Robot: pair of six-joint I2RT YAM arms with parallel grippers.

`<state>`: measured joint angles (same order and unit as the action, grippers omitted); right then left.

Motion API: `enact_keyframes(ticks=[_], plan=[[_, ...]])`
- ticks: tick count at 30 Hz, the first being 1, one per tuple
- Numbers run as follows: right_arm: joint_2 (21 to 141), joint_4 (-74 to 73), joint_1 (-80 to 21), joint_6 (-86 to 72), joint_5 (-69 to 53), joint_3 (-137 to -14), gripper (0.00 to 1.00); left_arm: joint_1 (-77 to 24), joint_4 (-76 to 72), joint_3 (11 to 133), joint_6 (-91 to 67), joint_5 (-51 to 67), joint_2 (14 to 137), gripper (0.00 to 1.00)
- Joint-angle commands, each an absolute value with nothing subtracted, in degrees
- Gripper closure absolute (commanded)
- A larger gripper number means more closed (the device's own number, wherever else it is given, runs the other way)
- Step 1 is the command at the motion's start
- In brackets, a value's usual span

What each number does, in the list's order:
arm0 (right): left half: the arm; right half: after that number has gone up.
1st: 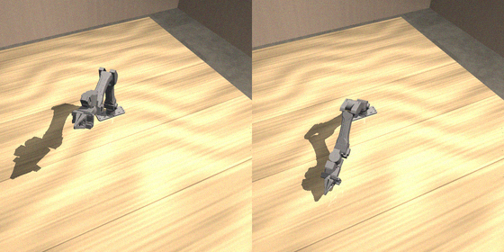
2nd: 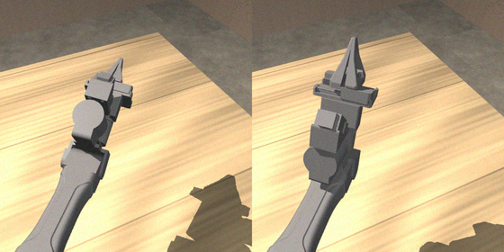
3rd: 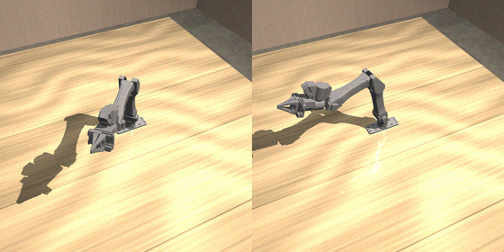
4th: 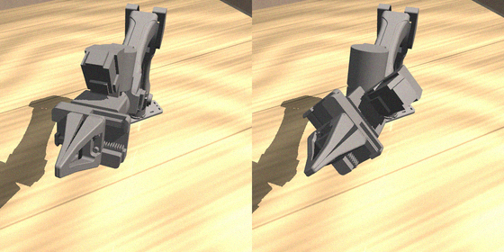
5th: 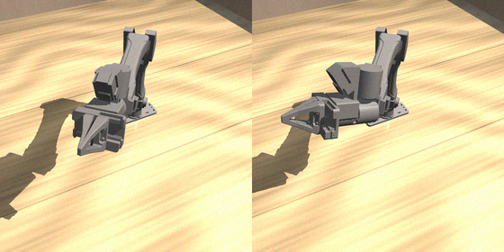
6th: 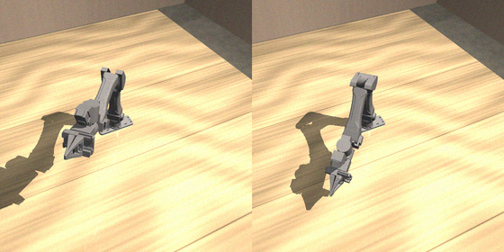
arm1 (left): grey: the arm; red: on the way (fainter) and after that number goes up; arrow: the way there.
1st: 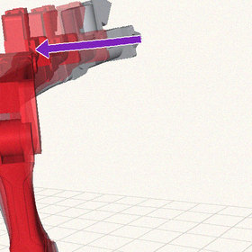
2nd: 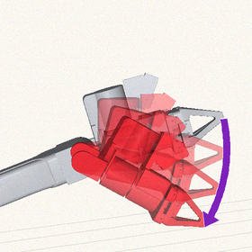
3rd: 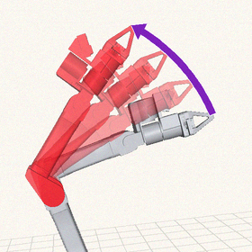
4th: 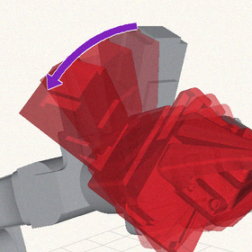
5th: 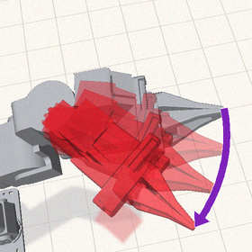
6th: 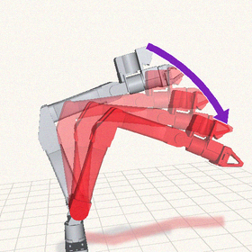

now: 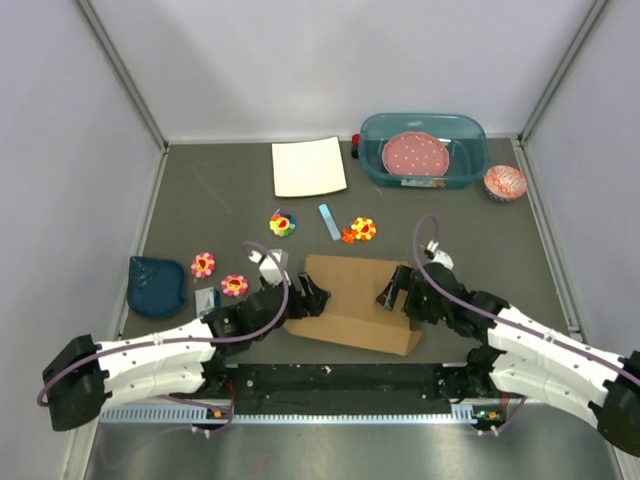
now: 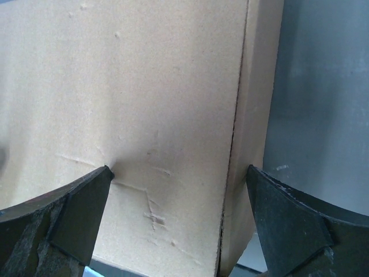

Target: Fold the paper box

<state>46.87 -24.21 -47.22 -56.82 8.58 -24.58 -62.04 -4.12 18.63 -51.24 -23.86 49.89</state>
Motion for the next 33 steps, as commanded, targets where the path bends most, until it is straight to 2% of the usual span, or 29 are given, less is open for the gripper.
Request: enact_keyframes(ticks=[1, 8, 18, 24, 33], plan=[[52.72, -15.73, -43.16, -54.5, 1.06, -27.59, 0.01, -55.39, -3.78, 21.88, -45.8, -17.15, 53.87, 0.14], [55.19, -18.54, -40.26, -50.37, 1.41, -32.78, 0.01, -52.38, 4.65, 28.47, -43.16, -14.77, 54.41, 0.13], [57.74, -19.95, -37.53, -49.04, -3.51, -33.13, 0.01, -49.84, 17.4, 31.99, -41.75, -9.41, 50.54, 0.09], [58.36, -19.6, -37.18, -49.04, -3.95, -33.4, 0.01, -49.04, 18.37, 32.26, -41.22, -6.07, 50.01, 0.14], [58.8, -18.37, -37.18, -49.92, -4.57, -32.87, 0.01, -48.87, 14.68, 30.67, -42.36, 1.3, 52.47, 0.32]])
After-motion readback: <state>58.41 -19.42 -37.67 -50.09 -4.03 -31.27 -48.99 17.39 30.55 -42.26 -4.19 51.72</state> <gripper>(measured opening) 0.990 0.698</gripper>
